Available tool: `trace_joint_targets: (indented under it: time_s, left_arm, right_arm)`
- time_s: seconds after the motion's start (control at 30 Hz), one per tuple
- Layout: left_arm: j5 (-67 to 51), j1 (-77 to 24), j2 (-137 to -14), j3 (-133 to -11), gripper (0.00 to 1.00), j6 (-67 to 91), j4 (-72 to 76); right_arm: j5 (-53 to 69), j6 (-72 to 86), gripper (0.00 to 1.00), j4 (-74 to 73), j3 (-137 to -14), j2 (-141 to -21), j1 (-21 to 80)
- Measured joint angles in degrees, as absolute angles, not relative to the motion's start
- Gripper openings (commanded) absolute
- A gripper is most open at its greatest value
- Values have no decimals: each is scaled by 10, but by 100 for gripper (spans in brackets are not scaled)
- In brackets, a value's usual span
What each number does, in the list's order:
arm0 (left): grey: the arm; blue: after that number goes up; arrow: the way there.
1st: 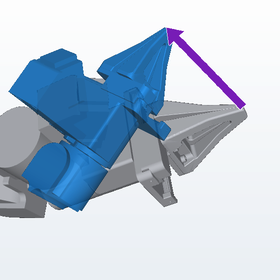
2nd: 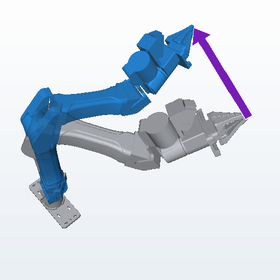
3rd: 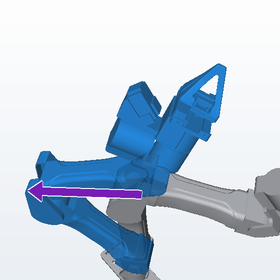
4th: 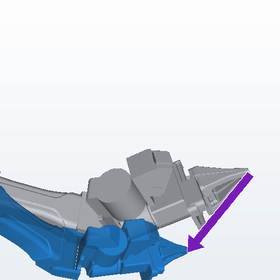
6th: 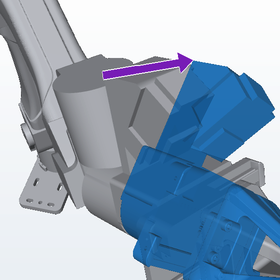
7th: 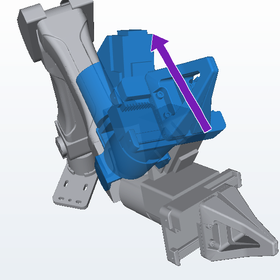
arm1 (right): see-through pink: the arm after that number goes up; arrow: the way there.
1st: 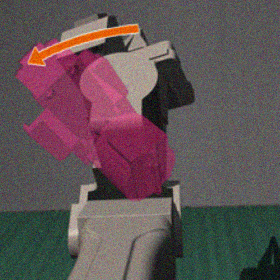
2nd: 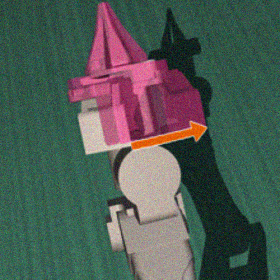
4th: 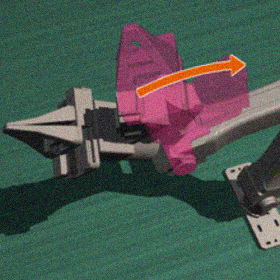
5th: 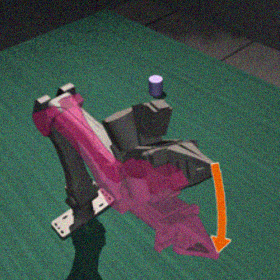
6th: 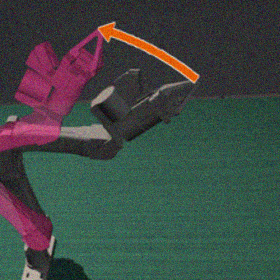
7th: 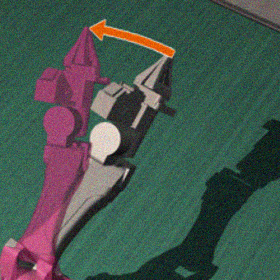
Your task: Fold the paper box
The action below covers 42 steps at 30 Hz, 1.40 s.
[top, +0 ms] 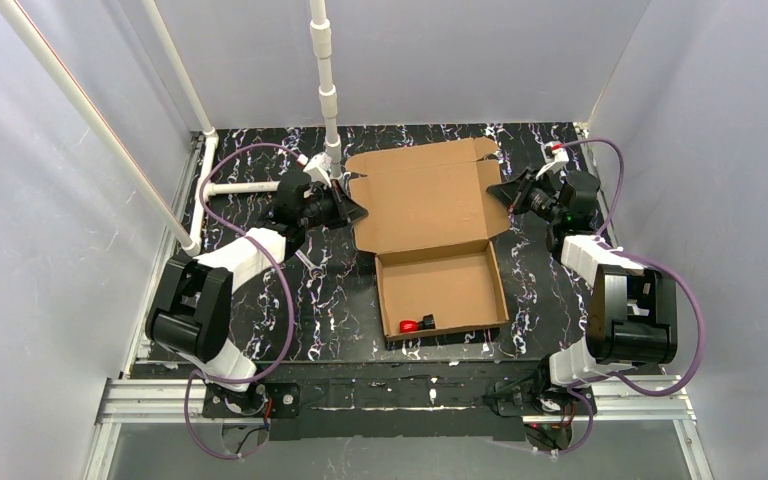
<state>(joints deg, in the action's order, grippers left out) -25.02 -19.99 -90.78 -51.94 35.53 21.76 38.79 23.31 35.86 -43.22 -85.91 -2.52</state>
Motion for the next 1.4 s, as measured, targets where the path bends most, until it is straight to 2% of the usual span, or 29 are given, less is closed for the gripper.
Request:
trace_joint_targets:
  time_s: [0.07, 0.2, 0.33, 0.53, 0.7, 0.77, 0.87, 1.0, 1.07, 1.13, 1.4]
  left_arm:
    - [-249, -200, -904, -519, 15, 356, 218]
    - [-243, -199, -895, -519, 30, 363, 221]
    - [-243, -189, -889, -519, 41, 381, 226]
    - [-244, -165, -889, -514, 42, 408, 233]
    - [-245, -159, -889, -505, 33, 429, 237]
    - [-246, -159, -889, -503, 22, 435, 237]
    - [-253, -159, -889, -503, 1, 439, 237]
    - [-264, -159, -889, -503, 0, 434, 238]
    - [-267, -159, -888, -503, 0, 423, 239]
    - [-269, -159, -886, -503, 0, 404, 238]
    - [-276, -160, -838, -503, 0, 281, 237]
  right_arm:
    - [389, 228, 1, 357, -436, -859, -25]
    - [401, 221, 1, 353, -437, -859, -22]
    - [411, 216, 1, 352, -437, -858, -21]
    - [422, 216, 1, 352, -437, -855, -21]
    - [423, 216, 1, 352, -437, -855, -21]
    - [423, 216, 1, 352, -437, -855, -21]
    - [423, 216, 1, 352, -437, -855, -21]
    - [422, 216, 1, 352, -437, -855, -21]
    - [425, 214, 7, 352, -437, -855, -21]
    - [429, 206, 17, 347, -437, -855, -21]
    - [516, 125, 65, 263, -478, -853, -21]
